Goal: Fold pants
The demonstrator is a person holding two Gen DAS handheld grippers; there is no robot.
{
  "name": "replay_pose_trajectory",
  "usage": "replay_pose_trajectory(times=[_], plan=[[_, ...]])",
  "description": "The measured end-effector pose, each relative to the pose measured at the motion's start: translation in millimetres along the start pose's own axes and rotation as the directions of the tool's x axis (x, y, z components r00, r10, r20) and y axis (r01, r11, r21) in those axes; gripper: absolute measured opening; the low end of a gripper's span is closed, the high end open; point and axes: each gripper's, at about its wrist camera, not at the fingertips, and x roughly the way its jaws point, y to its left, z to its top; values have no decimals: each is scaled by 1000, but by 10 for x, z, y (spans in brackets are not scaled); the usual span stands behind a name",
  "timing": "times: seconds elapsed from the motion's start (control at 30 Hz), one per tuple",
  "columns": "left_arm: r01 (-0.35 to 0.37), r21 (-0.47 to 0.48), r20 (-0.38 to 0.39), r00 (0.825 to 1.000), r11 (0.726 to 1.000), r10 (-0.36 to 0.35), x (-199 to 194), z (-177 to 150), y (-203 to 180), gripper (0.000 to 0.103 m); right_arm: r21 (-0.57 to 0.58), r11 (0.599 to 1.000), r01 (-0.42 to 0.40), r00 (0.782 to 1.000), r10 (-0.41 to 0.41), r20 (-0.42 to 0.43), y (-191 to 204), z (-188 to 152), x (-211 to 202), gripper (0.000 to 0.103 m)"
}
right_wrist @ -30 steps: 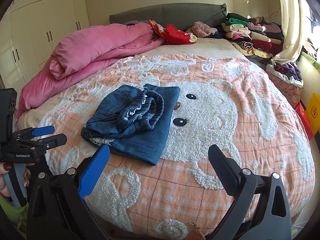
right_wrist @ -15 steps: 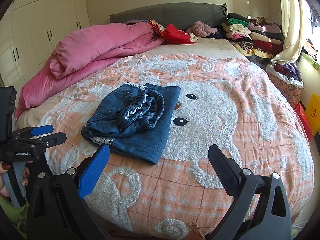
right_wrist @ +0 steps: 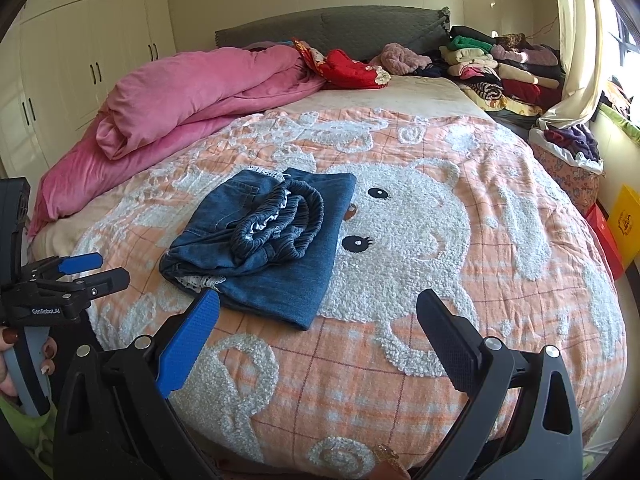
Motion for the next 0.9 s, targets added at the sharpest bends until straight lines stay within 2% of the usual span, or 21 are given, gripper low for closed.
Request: replay_pose_trajectory(times=[0.9], plan=[[-16, 0, -7, 1000, 1000, 16, -33, -12, 13, 93, 7, 1000, 11, 1000, -11, 3, -2, 25, -24, 98]])
